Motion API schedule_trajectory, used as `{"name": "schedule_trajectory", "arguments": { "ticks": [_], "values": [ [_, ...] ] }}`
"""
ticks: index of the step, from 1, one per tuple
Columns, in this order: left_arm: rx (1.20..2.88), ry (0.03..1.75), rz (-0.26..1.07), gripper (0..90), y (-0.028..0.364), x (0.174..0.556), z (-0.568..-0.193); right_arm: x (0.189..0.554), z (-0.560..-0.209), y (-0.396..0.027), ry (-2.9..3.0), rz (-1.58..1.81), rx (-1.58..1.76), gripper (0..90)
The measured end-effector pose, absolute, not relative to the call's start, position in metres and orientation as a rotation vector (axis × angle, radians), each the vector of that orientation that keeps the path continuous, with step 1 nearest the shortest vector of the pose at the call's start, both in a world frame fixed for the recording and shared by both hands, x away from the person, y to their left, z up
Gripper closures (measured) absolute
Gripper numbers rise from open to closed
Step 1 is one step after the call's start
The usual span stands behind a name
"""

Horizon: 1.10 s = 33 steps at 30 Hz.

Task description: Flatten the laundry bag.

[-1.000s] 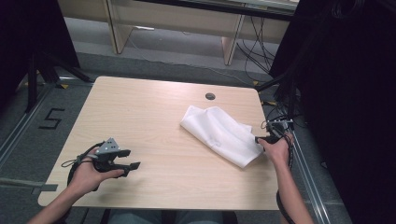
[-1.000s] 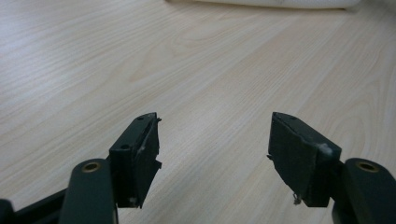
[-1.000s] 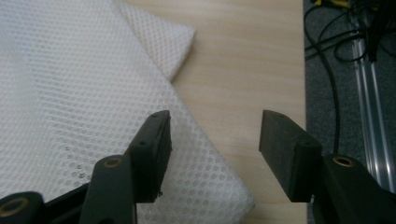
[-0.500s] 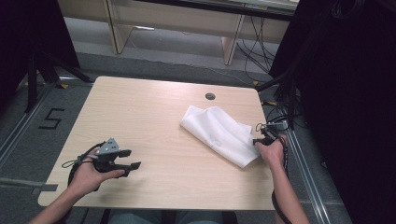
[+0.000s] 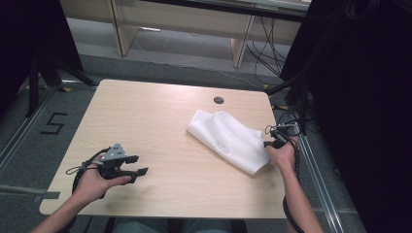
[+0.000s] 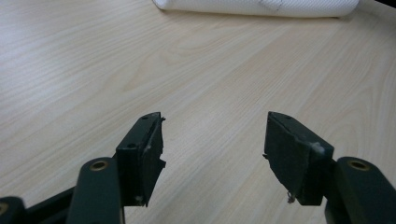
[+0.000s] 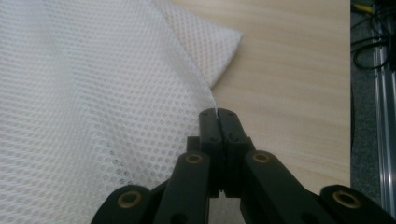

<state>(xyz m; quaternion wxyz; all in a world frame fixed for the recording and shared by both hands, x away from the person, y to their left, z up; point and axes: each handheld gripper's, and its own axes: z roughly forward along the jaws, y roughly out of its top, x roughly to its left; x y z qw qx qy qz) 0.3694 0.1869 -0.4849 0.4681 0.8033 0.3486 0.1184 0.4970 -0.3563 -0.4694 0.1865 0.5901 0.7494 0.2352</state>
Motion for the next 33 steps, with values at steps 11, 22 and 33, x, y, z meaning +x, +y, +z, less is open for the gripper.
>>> {"name": "schedule_trajectory", "arguments": {
  "ticks": [11,22,33],
  "values": [
    [1.983,0.835,0.271,44.5,0.183,0.366,-0.484,0.479,-0.431,-0.336,2.074,0.776,1.503,90.0],
    [2.019,0.810,0.242,51.7,0.176,0.364,-0.487,0.460,-0.403,-0.324,2.059,0.882,1.294,90.0],
    [2.039,0.792,0.234,53.4,0.172,0.364,-0.489,0.436,-0.391,-0.309,2.100,0.964,1.127,90.0]
  ]
}}
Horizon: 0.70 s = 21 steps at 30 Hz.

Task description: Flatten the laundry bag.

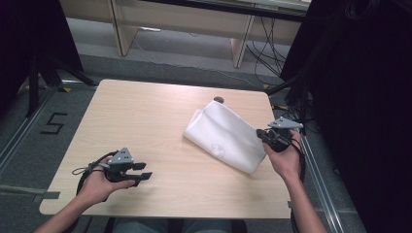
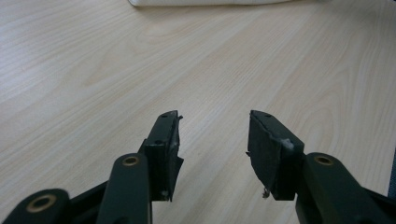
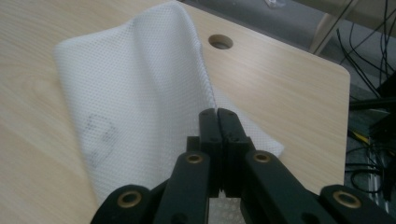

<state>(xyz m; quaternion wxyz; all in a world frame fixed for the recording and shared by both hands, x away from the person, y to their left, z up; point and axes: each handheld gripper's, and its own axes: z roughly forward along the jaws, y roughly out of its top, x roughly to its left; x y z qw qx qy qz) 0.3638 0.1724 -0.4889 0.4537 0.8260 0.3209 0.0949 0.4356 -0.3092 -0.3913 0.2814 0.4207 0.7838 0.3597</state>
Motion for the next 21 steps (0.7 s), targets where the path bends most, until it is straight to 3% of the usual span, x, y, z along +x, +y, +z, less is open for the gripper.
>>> {"name": "schedule_trajectory", "arguments": {
  "ticks": [21],
  "values": [
    [2.033,0.816,0.219,53.2,0.170,0.362,-0.490,0.380,-0.397,-0.279,2.290,1.078,1.026,90.0]
  ]
}}
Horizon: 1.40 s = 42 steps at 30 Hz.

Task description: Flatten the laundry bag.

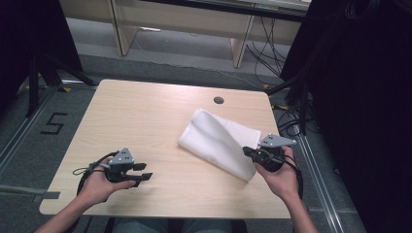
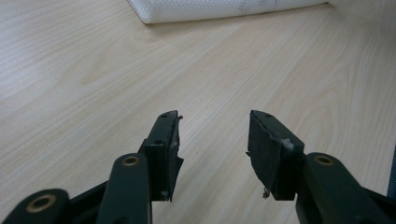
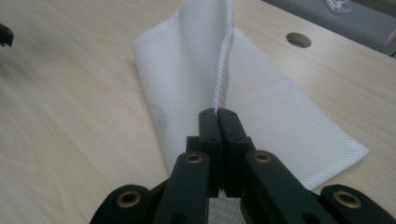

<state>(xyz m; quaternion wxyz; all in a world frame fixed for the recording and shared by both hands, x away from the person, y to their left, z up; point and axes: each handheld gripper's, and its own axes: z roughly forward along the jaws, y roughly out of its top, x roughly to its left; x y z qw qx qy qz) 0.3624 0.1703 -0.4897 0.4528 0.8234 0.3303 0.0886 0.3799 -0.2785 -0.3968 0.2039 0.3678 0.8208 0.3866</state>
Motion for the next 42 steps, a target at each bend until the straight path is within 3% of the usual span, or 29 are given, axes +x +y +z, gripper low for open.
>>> {"name": "schedule_trajectory", "arguments": {
  "ticks": [25,42],
  "values": [
    [2.048,0.792,0.235,53.0,0.170,0.363,-0.489,0.351,-0.432,-0.259,2.585,1.127,0.886,90.0],
    [2.014,0.862,0.274,51.5,0.181,0.367,-0.485,0.331,-0.446,-0.255,2.748,1.092,0.850,90.0]
  ]
}}
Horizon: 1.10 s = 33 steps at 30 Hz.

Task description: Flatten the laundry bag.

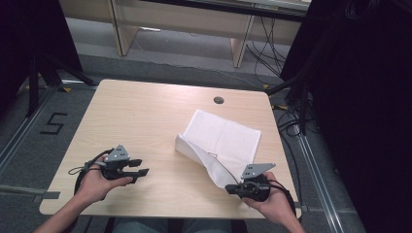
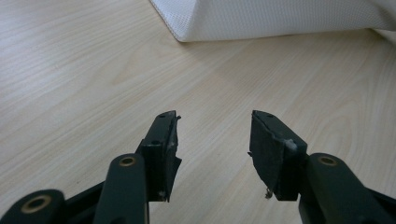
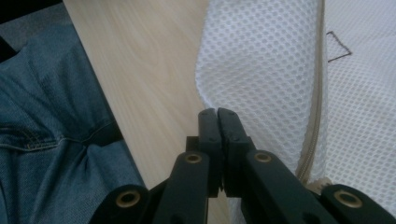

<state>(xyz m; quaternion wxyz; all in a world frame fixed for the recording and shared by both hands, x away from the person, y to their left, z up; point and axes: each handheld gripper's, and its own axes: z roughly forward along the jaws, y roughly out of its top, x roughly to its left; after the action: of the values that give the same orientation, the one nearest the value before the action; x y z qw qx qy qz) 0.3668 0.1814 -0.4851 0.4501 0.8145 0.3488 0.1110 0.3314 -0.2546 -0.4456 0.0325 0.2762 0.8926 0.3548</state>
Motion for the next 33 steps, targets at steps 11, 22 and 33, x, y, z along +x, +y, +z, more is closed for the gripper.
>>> {"name": "schedule_trajectory", "arguments": {
  "ticks": [11,22,33],
  "values": [
    [1.970,0.932,0.289,50.1,0.187,0.369,-0.485,0.328,-0.458,-0.255,2.835,1.021,0.852,89.3],
    [1.972,0.869,0.219,62.2,0.160,0.370,-0.483,0.328,-0.450,-0.263,2.790,1.117,1.023,65.3],
    [2.162,0.719,0.137,84.4,0.110,0.371,-0.492,0.369,-0.465,-0.282,2.572,0.693,1.395,90.0]
  ]
}}
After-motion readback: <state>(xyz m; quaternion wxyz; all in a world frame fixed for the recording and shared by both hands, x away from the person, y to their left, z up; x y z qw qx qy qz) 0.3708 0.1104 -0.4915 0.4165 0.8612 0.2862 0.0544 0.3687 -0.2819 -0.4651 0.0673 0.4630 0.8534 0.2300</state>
